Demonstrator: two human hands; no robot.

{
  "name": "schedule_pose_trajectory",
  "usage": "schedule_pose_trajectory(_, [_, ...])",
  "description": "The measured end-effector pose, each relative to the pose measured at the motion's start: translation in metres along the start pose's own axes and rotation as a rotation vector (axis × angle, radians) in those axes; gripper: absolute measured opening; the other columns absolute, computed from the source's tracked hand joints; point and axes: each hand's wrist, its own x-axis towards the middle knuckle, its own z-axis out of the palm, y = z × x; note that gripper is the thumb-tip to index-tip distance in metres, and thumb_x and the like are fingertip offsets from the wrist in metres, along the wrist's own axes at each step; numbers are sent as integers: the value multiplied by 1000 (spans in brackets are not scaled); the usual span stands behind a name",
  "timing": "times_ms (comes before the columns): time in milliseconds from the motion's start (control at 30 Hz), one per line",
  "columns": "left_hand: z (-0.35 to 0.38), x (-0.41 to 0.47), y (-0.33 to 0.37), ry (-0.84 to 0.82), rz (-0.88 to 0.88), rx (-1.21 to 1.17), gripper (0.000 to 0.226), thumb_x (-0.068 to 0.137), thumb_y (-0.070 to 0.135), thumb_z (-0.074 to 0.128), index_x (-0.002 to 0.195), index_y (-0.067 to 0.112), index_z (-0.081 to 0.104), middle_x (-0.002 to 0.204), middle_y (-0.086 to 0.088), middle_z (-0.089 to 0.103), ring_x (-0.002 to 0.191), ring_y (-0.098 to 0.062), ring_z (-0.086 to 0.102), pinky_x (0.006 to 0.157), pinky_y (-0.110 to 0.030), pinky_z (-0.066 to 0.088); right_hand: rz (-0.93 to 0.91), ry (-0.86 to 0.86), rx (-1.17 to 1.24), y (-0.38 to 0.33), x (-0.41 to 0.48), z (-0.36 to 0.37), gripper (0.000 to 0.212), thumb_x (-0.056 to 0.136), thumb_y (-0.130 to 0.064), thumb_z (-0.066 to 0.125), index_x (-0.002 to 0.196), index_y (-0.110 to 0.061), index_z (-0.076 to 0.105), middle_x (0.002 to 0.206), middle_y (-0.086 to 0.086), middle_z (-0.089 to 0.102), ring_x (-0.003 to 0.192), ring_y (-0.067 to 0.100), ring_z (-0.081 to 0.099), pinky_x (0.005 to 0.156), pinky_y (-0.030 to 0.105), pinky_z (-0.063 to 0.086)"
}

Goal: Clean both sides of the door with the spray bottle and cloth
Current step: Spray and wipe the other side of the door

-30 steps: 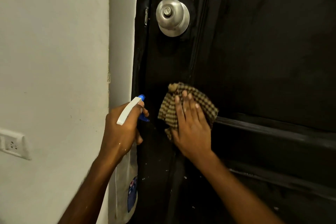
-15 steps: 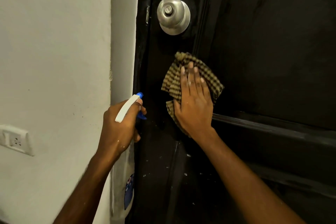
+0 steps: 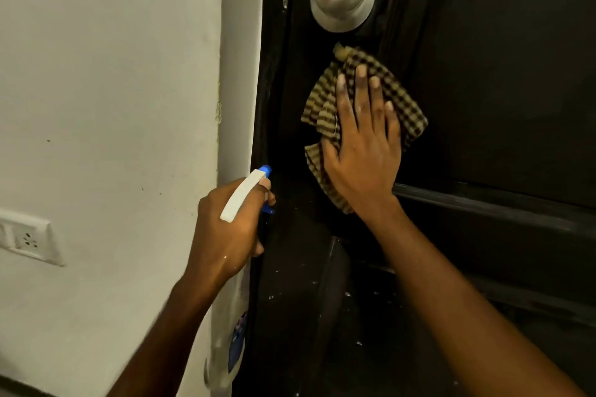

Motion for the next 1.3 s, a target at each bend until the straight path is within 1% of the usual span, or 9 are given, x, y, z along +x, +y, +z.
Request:
schedule_pose_trajectory(167, [-5,8,-33,-94,65,-128,53,68,71,66,101,30,72,79,16,73,65,-11,71,53,-13,54,-146,-18,-72,8,-29,10,72,98,-52,45,161,-25,21,167,3,11,155,17,7,124,33,2])
schedule_pose_trajectory(233, [2,8,-44,-175,100,-126,37,79,63,61,113,49,67,88,35,68,81,8,68,68,-6,52,-212,-48,-81,22,-54,11,70,99,-54,42,160,-27,21,167,0,11,155,15,4,124,31,1])
schedule_pose_trajectory(333, [16,14,-45,-90,-19,-110,27,91,24,65,115,11,66,78,10,66,66,-21,62,81,-39,58,-221,-31,-136,53,-81,11,66,101,-58,33,160,-29,24,167,-3,13,155,15,7,124,33,7])
schedule_pose_trajectory(500, [37,19,-32,-137,-47,-111,16,88,45,66,74,37,67,59,17,64,51,-10,59,47,-24,50,-179,7,-210,85,-107,9,67,102,-63,25,160,-29,24,169,-4,7,156,16,7,124,35,7])
schedule_pose_trajectory(700, [58,15,-47,-203,-82,-77,10,83,42,69,88,34,70,73,13,64,65,-12,61,56,-25,52,-237,4,-177,91,-129,10,67,101,-62,30,158,-28,27,165,0,20,155,18,11,122,38,13])
schedule_pose_trajectory(867, [73,4,-60,-206,-12,-67,21,90,34,54,91,18,67,64,5,67,40,-11,57,39,-24,49,-284,-37,-120,100,-170,16,60,105,-55,26,158,-26,26,169,-4,9,156,17,11,125,33,10])
schedule_pose_trajectory(1033, [74,-22,-104,-201,-103,-195,62,61,72,65,91,17,63,46,-2,59,34,-6,52,43,-24,50,-164,13,211,92,-215,27,53,108,-51,27,148,-20,40,159,-2,33,153,12,21,123,31,15])
schedule_pose_trajectory(1133, [82,-50,-133,-201,-57,-88,32,87,52,62,78,21,69,64,-4,69,32,-22,51,41,-33,46,-70,-42,540,83,-251,28,46,107,-45,33,142,-20,50,156,-10,40,150,12,30,122,30,19])
schedule_pose_trajectory(1300, [86,-90,-179,-263,98,-37,42,91,43,48,83,8,70,82,-10,73,37,-35,55,42,-35,46,383,68,1093,72,-275,15,35,91,-22,46,121,-26,63,116,-30,66,117,-5,59,104,19,42])
